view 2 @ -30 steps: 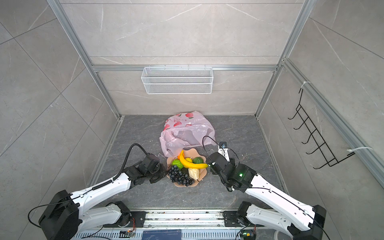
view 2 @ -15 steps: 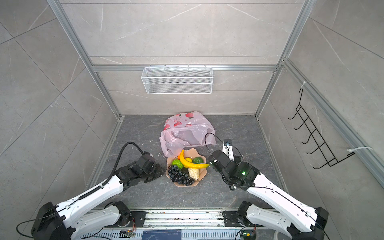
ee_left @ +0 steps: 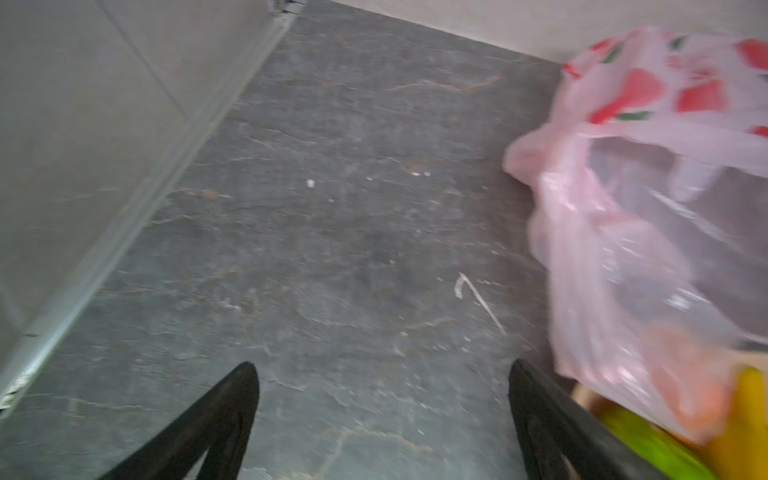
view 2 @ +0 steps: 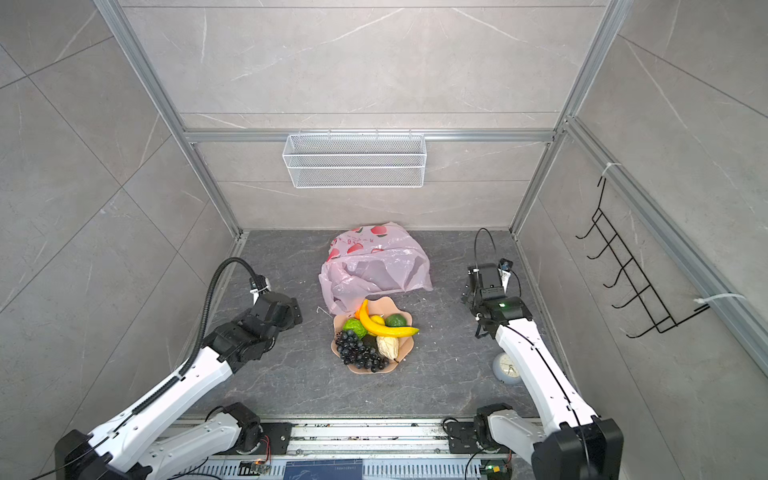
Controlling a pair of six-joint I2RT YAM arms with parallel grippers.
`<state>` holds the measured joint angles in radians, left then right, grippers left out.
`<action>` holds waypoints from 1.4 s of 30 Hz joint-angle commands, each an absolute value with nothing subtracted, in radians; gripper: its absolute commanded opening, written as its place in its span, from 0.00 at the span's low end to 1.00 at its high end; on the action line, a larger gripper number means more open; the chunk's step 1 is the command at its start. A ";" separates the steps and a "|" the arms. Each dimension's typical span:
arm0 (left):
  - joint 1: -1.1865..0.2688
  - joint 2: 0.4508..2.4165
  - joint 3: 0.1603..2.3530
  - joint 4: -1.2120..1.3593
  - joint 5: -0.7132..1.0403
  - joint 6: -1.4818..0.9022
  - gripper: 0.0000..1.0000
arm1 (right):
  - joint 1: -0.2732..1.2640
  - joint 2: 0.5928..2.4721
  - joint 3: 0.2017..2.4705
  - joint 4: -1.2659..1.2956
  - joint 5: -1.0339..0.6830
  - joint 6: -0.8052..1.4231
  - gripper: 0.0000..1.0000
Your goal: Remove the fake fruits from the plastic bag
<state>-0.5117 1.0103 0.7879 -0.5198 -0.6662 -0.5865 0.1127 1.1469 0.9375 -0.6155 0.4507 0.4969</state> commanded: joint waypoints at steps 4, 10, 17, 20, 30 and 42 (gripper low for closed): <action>-0.315 1.128 0.620 -0.024 -0.722 -0.214 0.98 | 0.056 1.296 0.822 -0.281 0.383 0.337 1.00; -0.192 1.327 0.523 0.321 -0.615 -0.084 0.99 | 0.056 1.327 0.665 0.071 0.410 0.229 1.00; -0.099 1.426 0.415 0.700 -0.417 0.022 0.99 | 0.055 1.355 0.444 0.536 0.267 0.149 1.00; -0.052 1.451 0.397 0.755 -0.334 -0.004 1.00 | 0.057 1.371 0.372 0.712 0.229 0.109 1.00; 0.026 1.501 0.352 0.865 -0.197 -0.038 1.00 | 0.075 1.505 0.337 0.901 0.119 0.044 1.00; 0.024 1.500 0.350 0.868 -0.207 -0.035 1.00 | 0.111 1.508 0.348 0.888 0.202 0.031 1.00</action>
<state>0.0223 1.5024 0.3492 0.8089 -0.2234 -0.0330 0.1085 1.4994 0.3401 0.8574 0.1833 0.0502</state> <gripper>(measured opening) 0.999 0.995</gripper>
